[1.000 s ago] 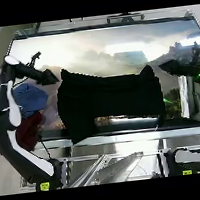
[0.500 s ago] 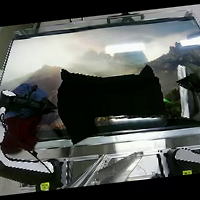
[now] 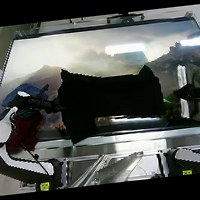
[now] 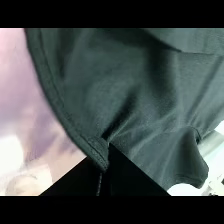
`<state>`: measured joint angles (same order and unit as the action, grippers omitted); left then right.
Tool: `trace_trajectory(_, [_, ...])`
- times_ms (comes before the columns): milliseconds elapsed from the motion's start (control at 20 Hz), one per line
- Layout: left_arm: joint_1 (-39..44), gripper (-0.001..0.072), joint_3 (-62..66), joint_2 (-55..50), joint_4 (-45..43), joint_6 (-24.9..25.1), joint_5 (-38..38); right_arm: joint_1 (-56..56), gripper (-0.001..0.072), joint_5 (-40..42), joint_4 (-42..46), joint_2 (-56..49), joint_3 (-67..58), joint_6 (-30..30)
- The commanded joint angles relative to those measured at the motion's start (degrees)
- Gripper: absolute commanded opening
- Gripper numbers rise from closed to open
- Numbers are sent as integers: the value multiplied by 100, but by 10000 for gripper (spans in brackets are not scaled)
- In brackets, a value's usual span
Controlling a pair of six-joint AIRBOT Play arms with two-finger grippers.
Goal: Fold the shirts.
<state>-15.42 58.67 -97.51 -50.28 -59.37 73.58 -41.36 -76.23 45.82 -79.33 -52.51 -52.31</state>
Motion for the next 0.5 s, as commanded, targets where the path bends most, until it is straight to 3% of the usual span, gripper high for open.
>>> trace_trajectory(0, [79, 22, -11, 7, -70, 103, -61, 20, 389, -48, 573, -186, 234, -4])
trace_trajectory(450, [4, 22, 632, 22, -57, 79, 675, 1032, 388, 74, 621, -1060, 767, -175])
